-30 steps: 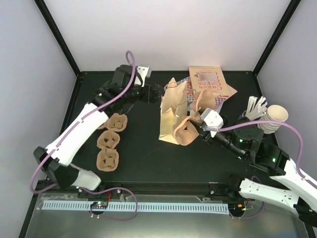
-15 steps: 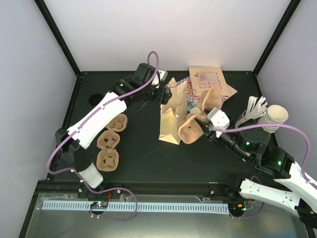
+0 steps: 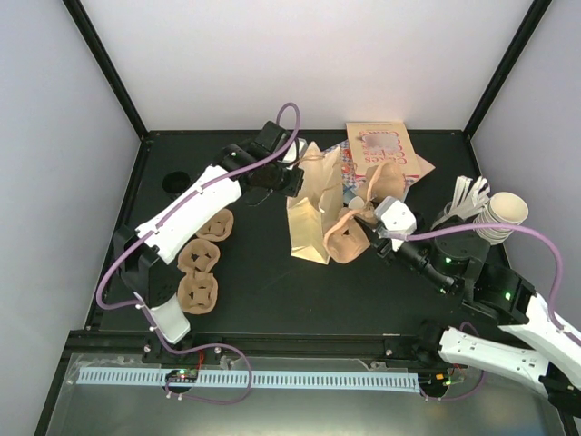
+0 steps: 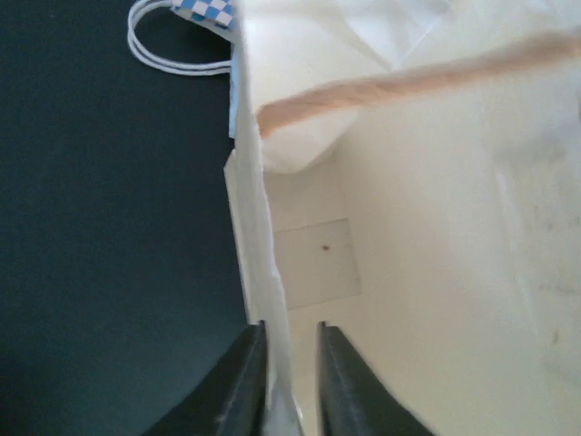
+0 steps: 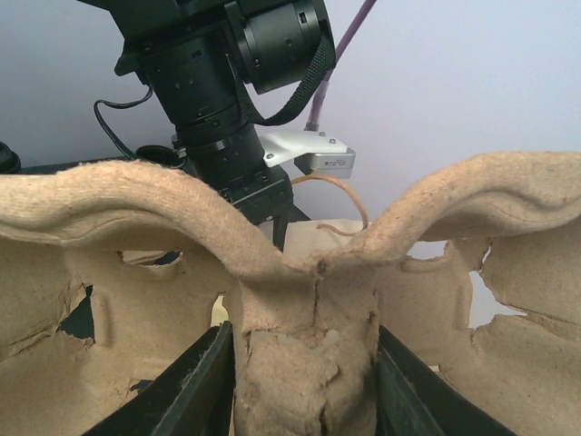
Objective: Pack the takeout coffee
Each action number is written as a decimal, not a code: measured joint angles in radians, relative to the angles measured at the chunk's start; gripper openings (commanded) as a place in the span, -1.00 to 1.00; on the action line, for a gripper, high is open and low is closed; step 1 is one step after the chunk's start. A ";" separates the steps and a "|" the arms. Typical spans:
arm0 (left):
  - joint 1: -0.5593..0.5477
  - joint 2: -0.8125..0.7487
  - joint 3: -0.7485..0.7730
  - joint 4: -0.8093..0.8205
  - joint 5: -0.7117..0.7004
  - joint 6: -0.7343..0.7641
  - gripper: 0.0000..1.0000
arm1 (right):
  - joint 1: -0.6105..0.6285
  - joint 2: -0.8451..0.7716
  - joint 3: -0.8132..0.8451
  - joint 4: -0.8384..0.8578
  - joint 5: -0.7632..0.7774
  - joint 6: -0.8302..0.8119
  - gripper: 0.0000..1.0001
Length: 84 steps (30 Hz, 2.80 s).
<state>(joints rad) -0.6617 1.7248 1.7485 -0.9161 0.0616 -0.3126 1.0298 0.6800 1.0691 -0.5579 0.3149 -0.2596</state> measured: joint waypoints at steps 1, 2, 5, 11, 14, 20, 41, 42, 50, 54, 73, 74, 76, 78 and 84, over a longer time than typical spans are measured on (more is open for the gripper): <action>0.000 0.001 0.000 -0.006 -0.004 0.005 -0.96 | 0.000 0.003 0.002 -0.001 0.000 0.000 -0.19; 0.000 0.000 0.002 -0.013 -0.010 0.018 -0.97 | 0.000 0.008 0.006 -0.003 0.000 0.000 -0.19; 0.000 0.000 0.028 -0.046 -0.043 0.050 -0.97 | 0.000 0.031 0.027 -0.005 -0.003 0.001 -0.19; 0.000 -0.036 0.118 -0.116 -0.158 0.153 -0.97 | 0.000 0.093 0.080 -0.005 -0.031 0.027 -0.19; 0.000 -0.079 0.117 -0.138 -0.193 0.192 -0.97 | 0.000 0.121 0.098 -0.005 -0.045 0.045 -0.19; 0.000 -0.234 -0.013 -0.112 -0.219 0.259 -0.97 | 0.000 0.177 0.131 -0.025 -0.099 0.111 -0.19; 0.000 -0.345 -0.256 -0.003 -0.093 0.277 -0.97 | -0.053 0.234 0.212 -0.120 -0.389 0.409 -0.25; 0.000 -0.349 -0.260 0.001 -0.091 0.277 -0.97 | -0.076 0.236 0.212 -0.116 -0.406 0.420 -0.25; 0.000 -0.365 -0.268 0.004 -0.085 0.277 -0.97 | -0.179 0.249 0.221 -0.018 -0.602 0.502 -0.25; 0.000 -0.373 -0.268 0.005 -0.084 0.278 -0.97 | -0.192 0.279 0.229 0.045 -0.686 0.531 -0.26; 0.000 -0.377 -0.268 0.014 -0.084 0.296 -0.97 | -0.292 0.290 0.069 0.358 -0.913 0.641 -0.30; 0.000 -0.377 -0.268 0.015 -0.083 0.296 -0.97 | -0.292 0.284 0.060 0.374 -0.916 0.644 -0.30; 0.000 -0.377 -0.268 0.019 -0.083 0.296 -0.97 | -0.292 0.274 0.045 0.406 -0.919 0.650 -0.30; 0.000 -0.377 -0.268 0.021 -0.081 0.295 -0.97 | -0.292 0.262 0.030 0.443 -0.921 0.659 -0.30; 0.000 -0.377 -0.268 0.028 -0.055 0.294 -0.97 | -0.292 0.242 -0.024 0.555 -0.923 0.687 -0.31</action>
<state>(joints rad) -0.6617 1.3479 1.4803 -0.8879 0.0067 -0.0189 0.7380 0.9222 1.0454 -0.0032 -0.6083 0.4278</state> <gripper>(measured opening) 0.025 0.346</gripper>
